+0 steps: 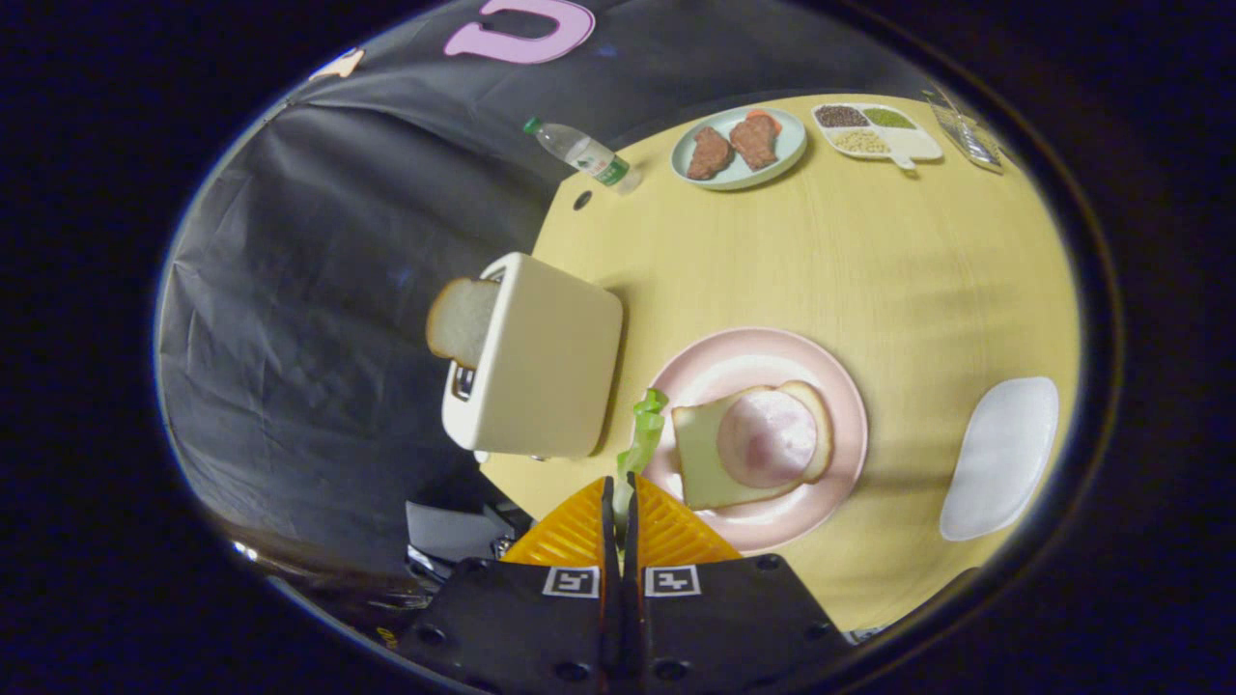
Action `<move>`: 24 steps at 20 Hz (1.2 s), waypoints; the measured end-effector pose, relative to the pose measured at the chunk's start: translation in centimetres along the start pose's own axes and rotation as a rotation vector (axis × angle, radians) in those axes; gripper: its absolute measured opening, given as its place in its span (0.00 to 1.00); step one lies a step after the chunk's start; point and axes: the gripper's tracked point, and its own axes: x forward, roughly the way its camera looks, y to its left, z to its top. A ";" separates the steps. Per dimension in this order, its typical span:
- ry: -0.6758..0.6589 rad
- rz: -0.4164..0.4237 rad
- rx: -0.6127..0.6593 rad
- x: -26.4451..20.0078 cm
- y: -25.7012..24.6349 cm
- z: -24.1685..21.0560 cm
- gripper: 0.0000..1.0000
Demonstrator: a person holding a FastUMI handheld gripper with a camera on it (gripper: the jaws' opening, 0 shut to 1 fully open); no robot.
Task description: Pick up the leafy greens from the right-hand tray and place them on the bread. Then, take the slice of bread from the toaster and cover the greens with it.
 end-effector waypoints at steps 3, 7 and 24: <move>0.018 -0.118 -0.031 1.6 -4.2 0.5 0.04; 0.056 -0.263 -0.050 2.1 -8.9 0.5 0.03; 0.056 -0.383 -0.113 -2.0 -8.9 1.1 1.00</move>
